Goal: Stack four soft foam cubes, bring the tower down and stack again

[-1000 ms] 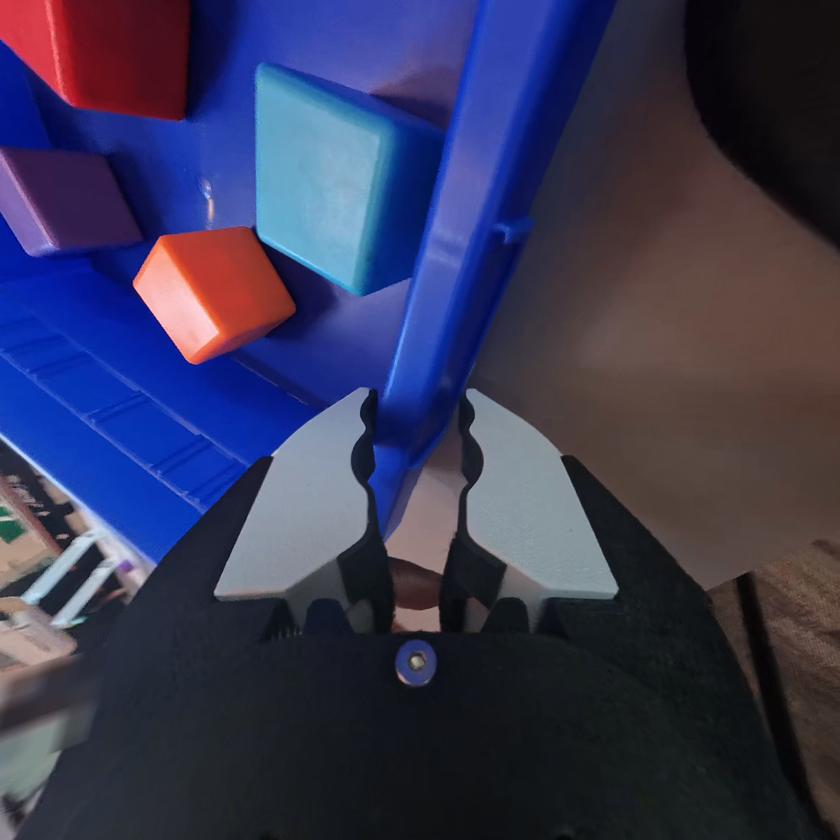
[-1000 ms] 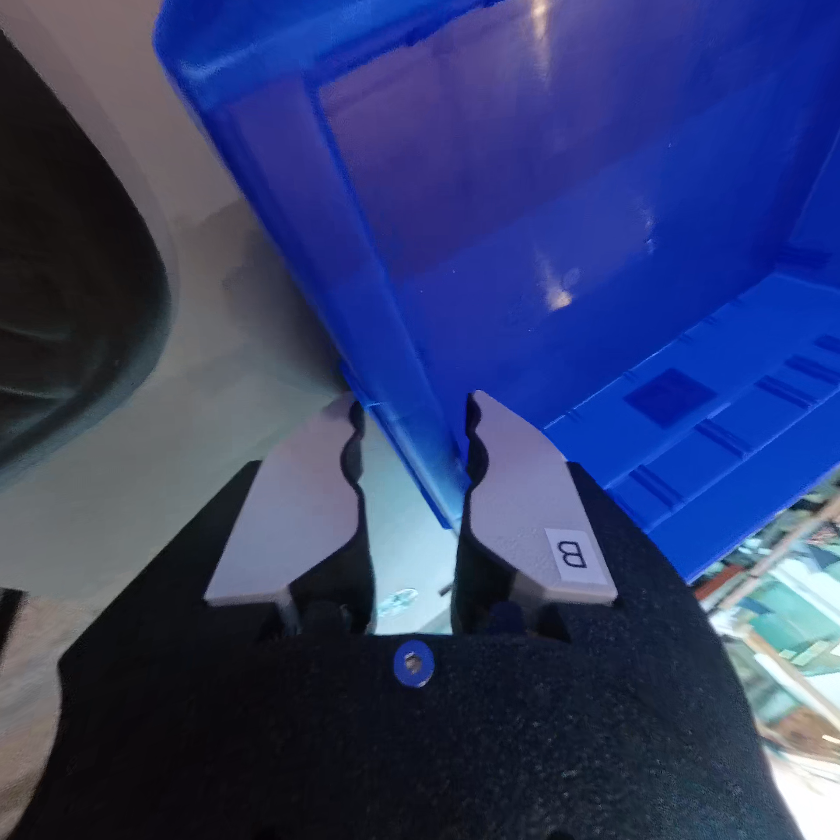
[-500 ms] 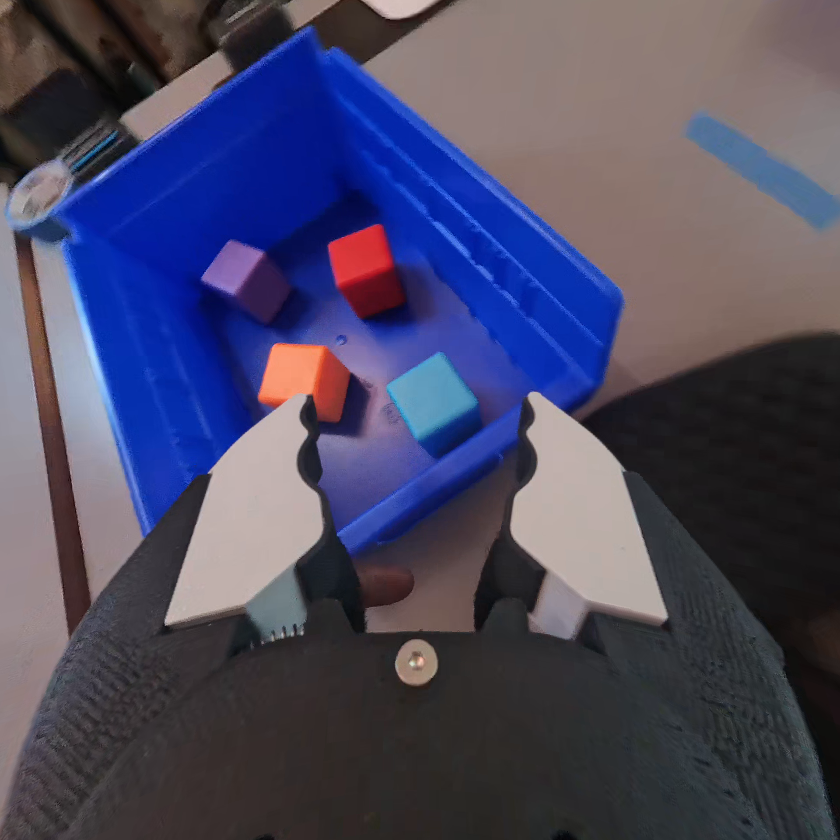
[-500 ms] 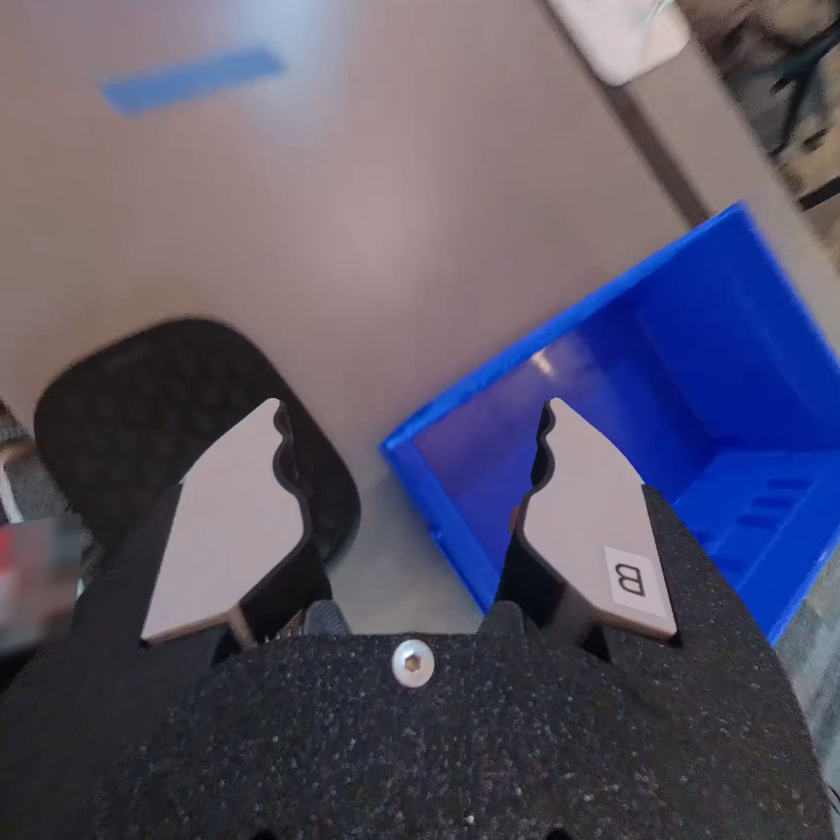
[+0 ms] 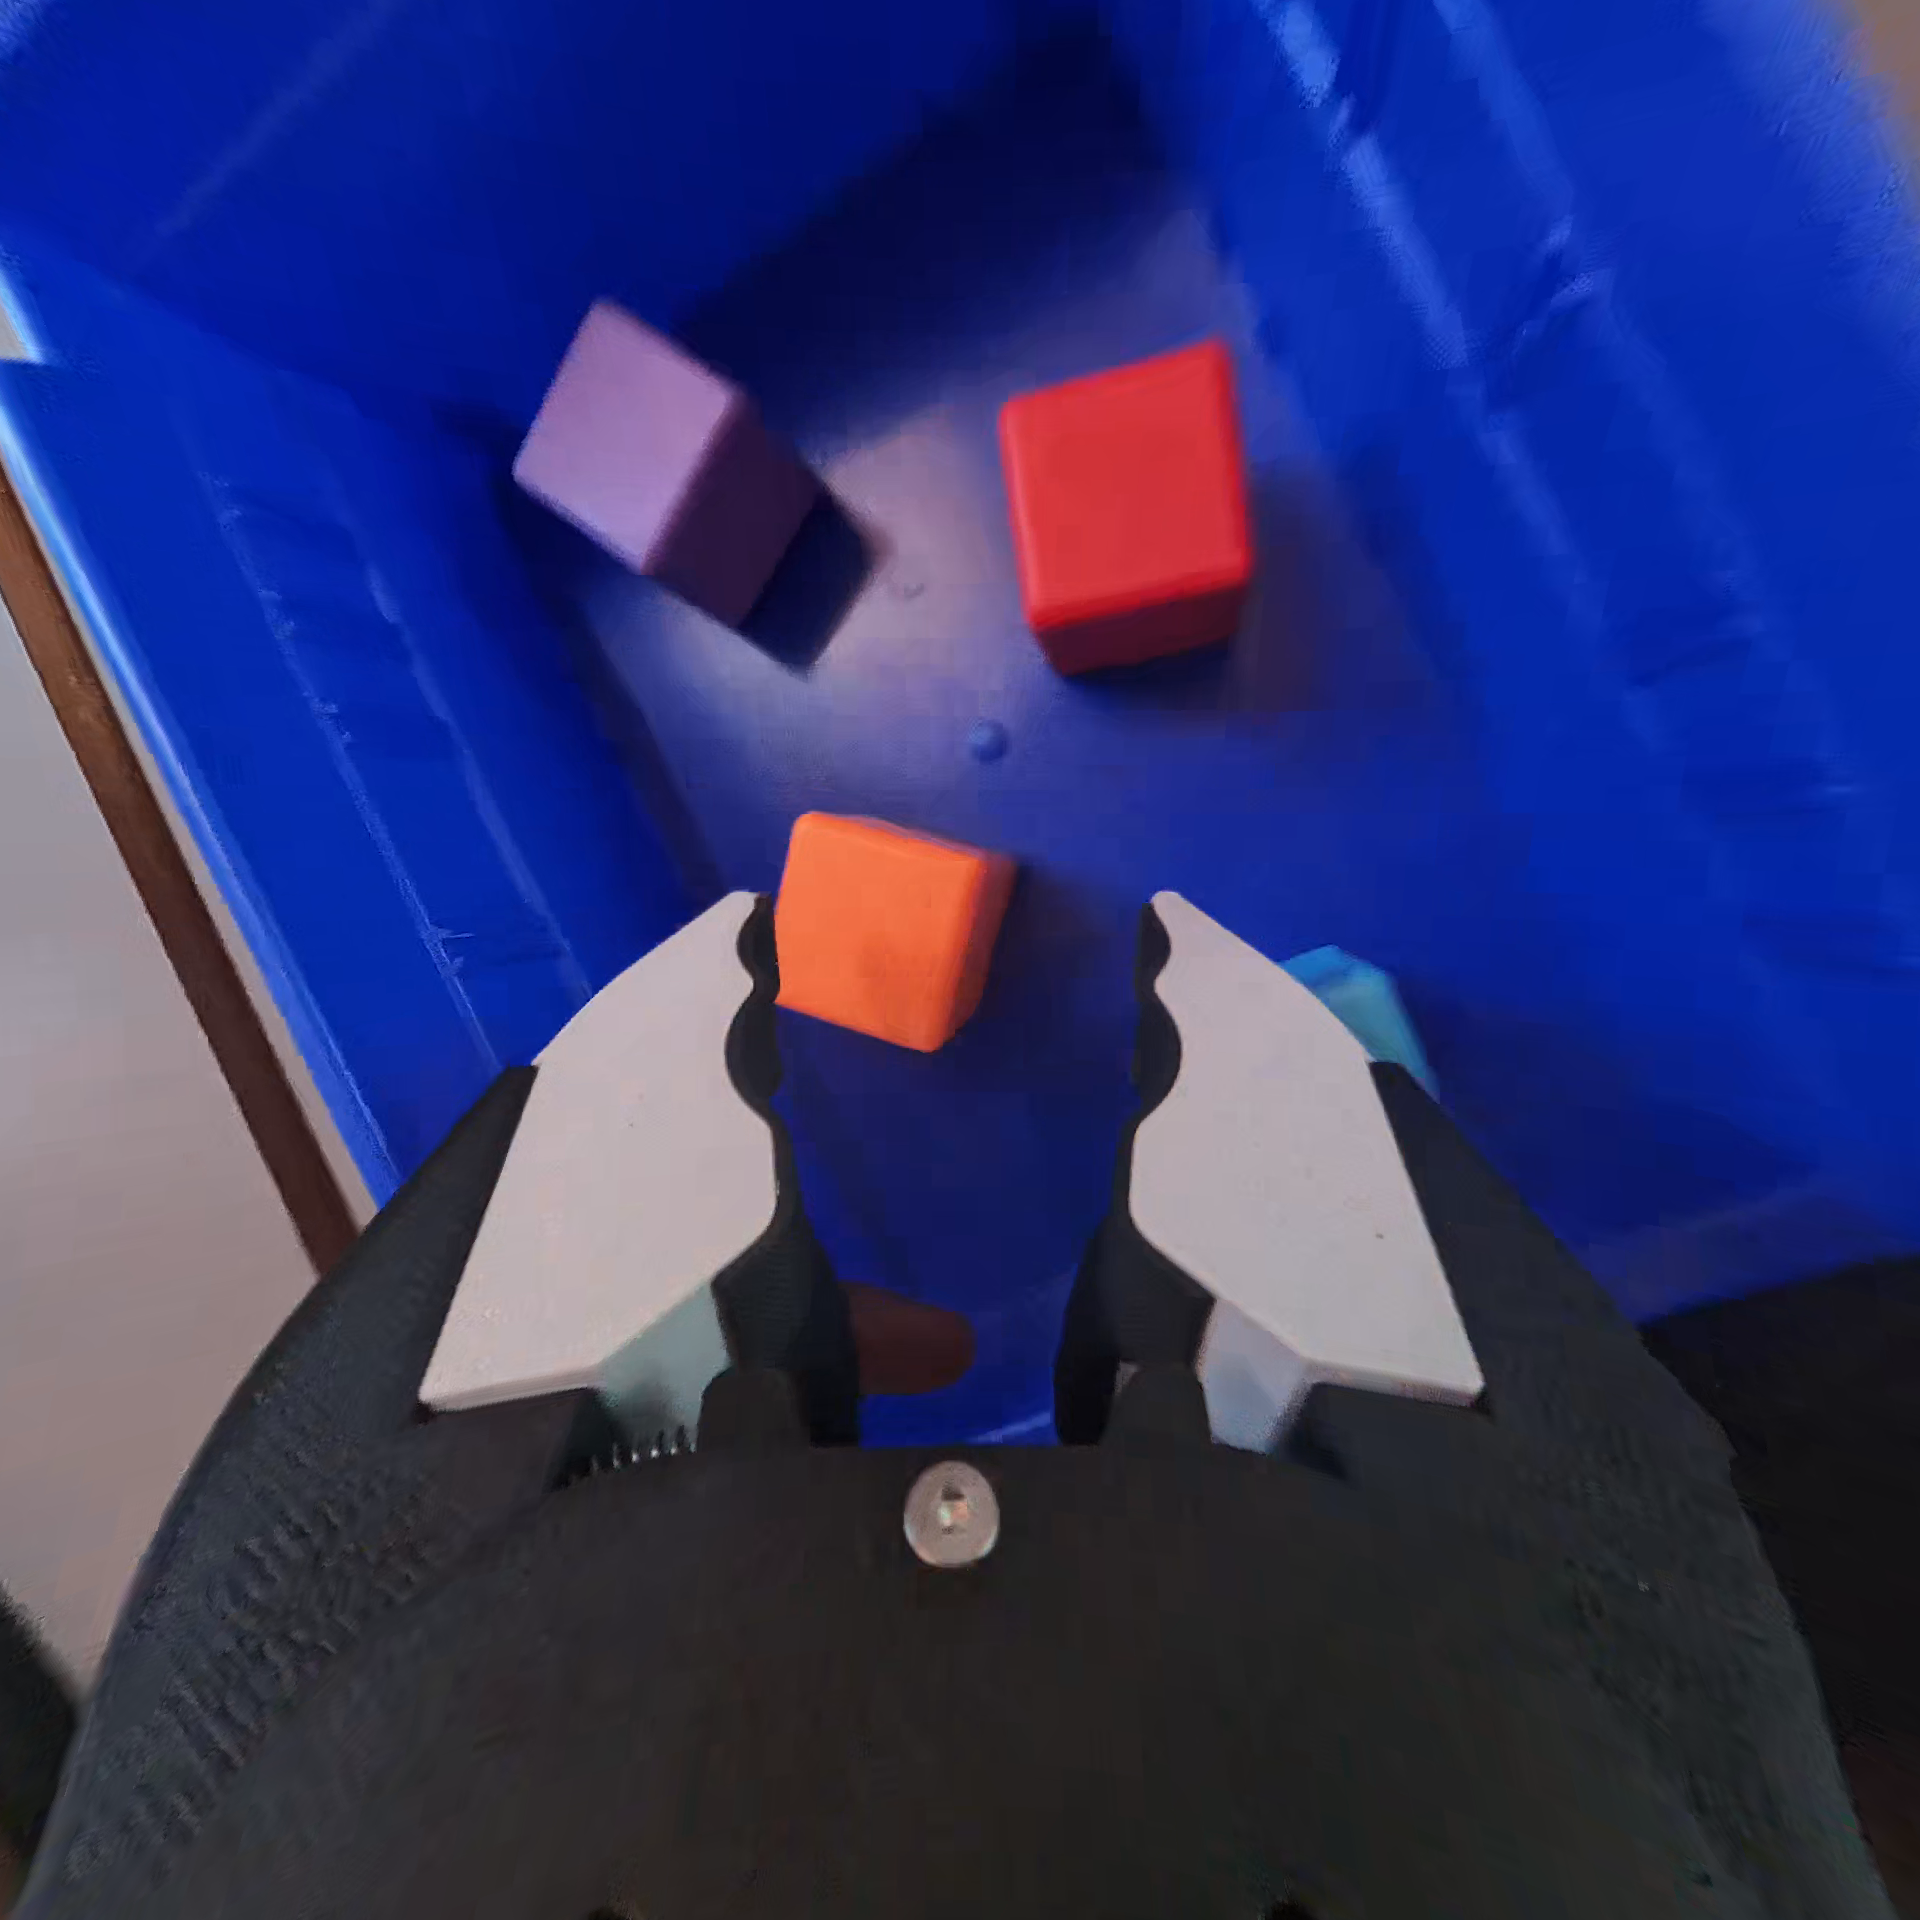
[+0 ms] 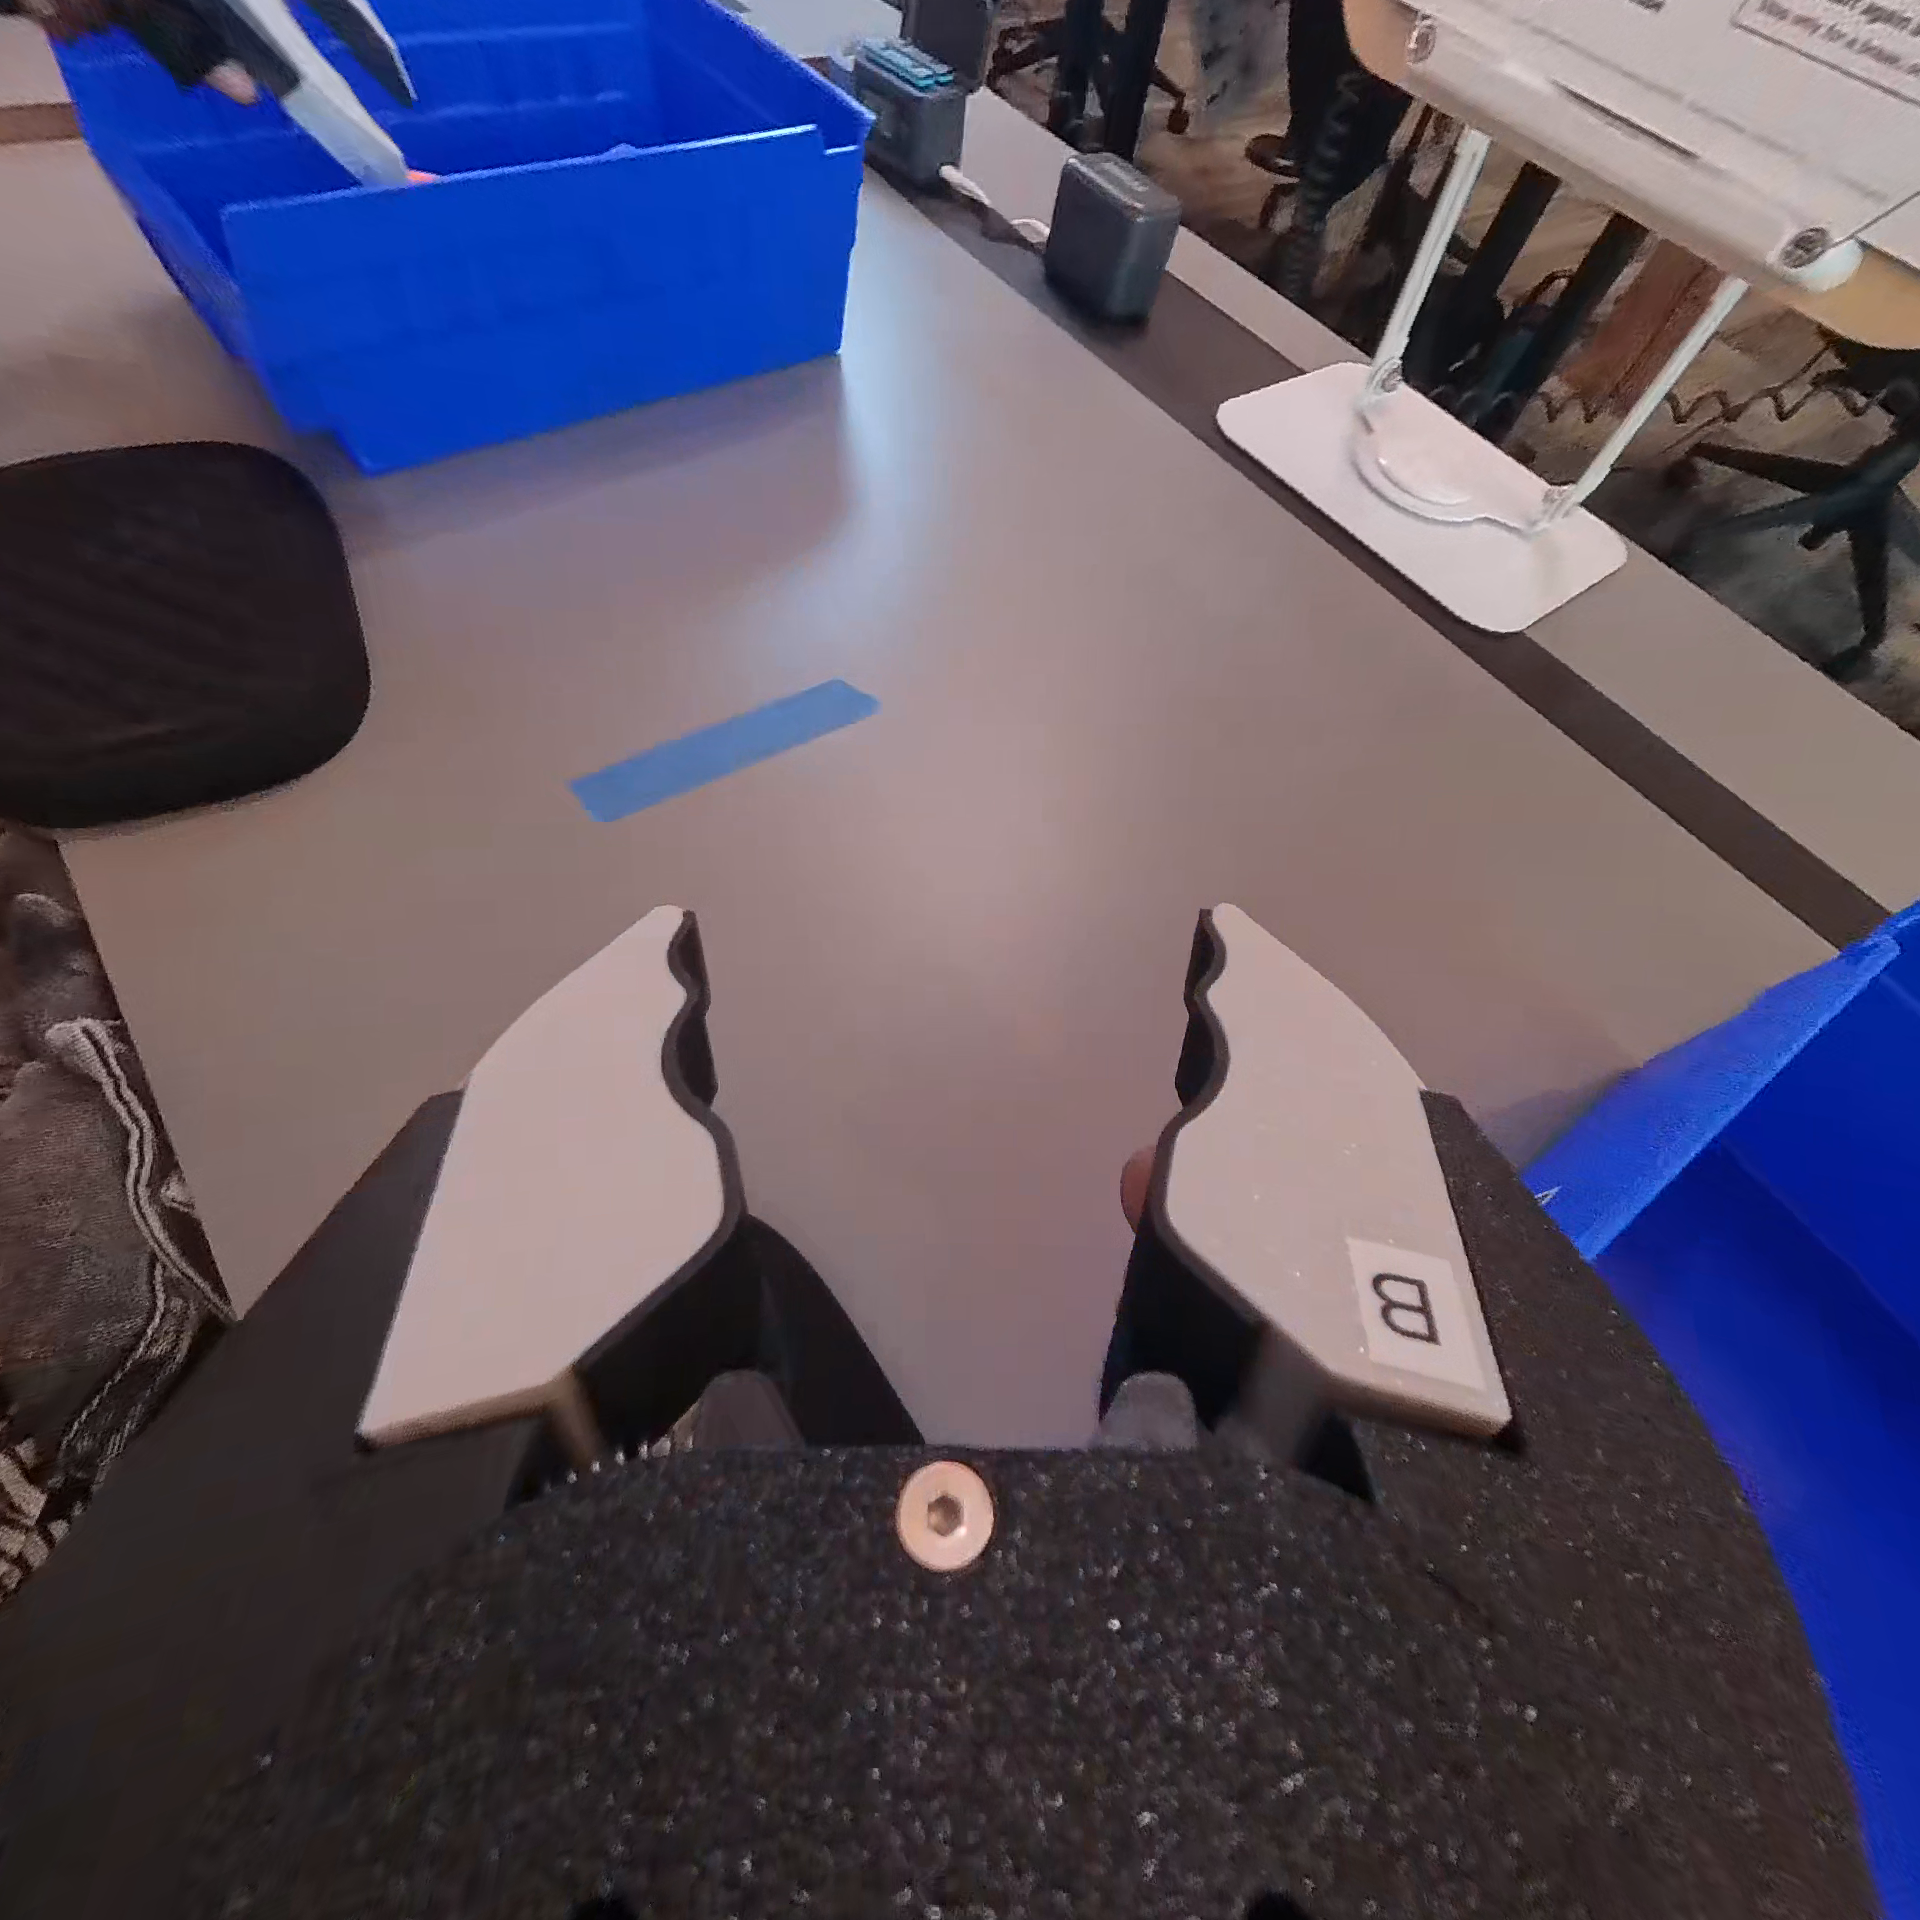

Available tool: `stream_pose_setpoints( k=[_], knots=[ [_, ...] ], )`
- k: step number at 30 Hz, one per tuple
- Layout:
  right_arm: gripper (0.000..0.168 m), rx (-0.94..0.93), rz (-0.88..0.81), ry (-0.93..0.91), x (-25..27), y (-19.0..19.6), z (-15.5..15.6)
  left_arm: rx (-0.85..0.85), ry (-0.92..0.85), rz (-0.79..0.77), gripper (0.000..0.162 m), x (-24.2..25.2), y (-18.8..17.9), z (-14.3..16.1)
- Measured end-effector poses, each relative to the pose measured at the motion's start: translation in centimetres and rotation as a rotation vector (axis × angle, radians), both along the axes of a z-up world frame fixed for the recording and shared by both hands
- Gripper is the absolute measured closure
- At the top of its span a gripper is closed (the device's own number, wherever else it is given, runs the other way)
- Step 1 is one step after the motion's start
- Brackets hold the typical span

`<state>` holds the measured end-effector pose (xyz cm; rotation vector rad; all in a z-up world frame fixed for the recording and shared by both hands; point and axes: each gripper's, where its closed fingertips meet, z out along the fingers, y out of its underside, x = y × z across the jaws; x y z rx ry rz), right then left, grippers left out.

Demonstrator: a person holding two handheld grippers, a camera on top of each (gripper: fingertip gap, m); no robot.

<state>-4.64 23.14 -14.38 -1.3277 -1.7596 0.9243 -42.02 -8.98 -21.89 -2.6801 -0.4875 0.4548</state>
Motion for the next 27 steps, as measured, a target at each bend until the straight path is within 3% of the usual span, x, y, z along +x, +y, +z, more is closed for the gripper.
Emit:
stream_pose_setpoints(
  k=[6,8,10,12,15,18,20,23,27],
  knots=[
    [0.081,-0.008,0.009,-0.029,0.9,-0.4,-0.8,-0.258,-0.066,-0.047,0.096,-2.1,-1.9,-3.3],
    [0.081,-0.025,0.037,-0.012,0.9,-0.9,-0.6,-0.287,-0.090,-0.069,0.109,-2.2,-2.1,-4.1],
    [0.077,-0.054,0.087,0.025,0.7,-1.9,-0.1,-0.249,-0.099,-0.065,0.111,-2.1,-1.9,-3.7],
    [0.075,-0.098,0.143,0.078,0.3,-3.2,0.7,-0.093,-0.074,-0.052,0.111,-1.9,-0.5,-2.3],
    [0.072,-0.149,0.228,0.200,-0.9,-5.3,2.4,0.407,-0.113,-0.052,0.112,0.5,4.0,3.0],
    [0.069,-0.157,0.326,0.358,-2.5,-7.7,4.2,1.009,-0.370,-0.183,0.112,7.8,8.9,11.1],
    [0.069,-0.109,0.415,0.482,-3.4,-9.5,5.5,1.266,-0.637,-0.311,0.112,13.9,10.8,14.9],
    [0.082,-0.009,0.523,0.639,-4.7,-12.1,7.3,1.361,-0.936,-0.452,0.113,21.7,13.2,16.3],
    [0.084,0.188,0.633,0.675,-6.5,-14.8,7.6,1.350,-1.240,-0.530,0.113,28.1,15.4,15.6]
  ],
)
